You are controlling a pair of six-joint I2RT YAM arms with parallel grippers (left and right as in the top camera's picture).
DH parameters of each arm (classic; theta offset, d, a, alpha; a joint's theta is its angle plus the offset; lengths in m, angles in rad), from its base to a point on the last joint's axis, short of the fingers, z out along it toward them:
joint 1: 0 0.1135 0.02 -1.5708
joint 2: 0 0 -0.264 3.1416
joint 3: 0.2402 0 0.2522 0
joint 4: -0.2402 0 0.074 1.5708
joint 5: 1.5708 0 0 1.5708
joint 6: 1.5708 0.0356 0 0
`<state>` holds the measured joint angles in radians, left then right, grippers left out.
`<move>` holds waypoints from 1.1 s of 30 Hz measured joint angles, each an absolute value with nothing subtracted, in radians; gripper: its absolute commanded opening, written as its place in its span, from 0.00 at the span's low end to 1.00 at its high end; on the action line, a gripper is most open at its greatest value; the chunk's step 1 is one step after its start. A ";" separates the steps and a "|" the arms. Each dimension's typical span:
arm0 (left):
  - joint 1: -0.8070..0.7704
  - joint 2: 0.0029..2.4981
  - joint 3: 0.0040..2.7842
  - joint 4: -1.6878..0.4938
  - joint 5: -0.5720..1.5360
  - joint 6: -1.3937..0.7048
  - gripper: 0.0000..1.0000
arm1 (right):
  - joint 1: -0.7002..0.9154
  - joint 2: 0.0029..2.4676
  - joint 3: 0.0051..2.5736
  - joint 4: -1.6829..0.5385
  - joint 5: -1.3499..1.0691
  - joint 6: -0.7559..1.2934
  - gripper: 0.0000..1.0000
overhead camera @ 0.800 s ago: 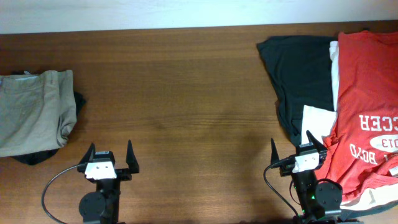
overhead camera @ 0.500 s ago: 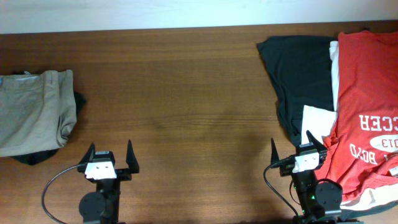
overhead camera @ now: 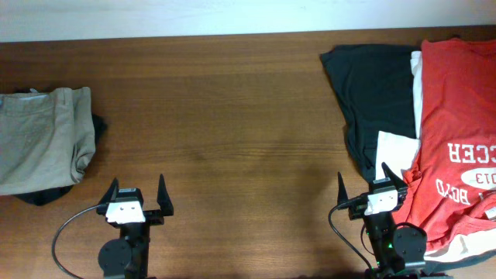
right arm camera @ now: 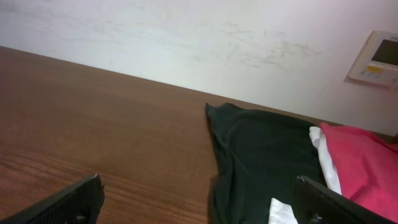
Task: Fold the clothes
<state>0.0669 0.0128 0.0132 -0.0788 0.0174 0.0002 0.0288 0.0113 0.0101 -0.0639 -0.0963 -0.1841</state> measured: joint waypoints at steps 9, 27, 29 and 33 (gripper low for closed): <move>0.067 0.013 0.013 -0.079 0.017 0.000 0.99 | 0.029 0.011 0.010 -0.064 -0.096 -0.183 0.99; 0.067 0.207 0.220 -0.220 0.015 0.000 0.99 | 0.028 0.075 0.109 -0.230 -0.054 0.012 0.99; 0.067 0.383 0.330 -0.226 0.020 0.000 0.99 | 0.029 0.183 0.216 -0.279 -0.024 0.023 0.99; 0.067 0.657 0.575 -0.377 0.029 0.000 0.99 | 0.030 0.548 0.463 -0.406 -0.004 0.026 0.99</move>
<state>0.0669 0.6575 0.5751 -0.3771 0.0288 0.0002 0.0296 0.5480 0.4629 -0.4061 -0.0036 0.0261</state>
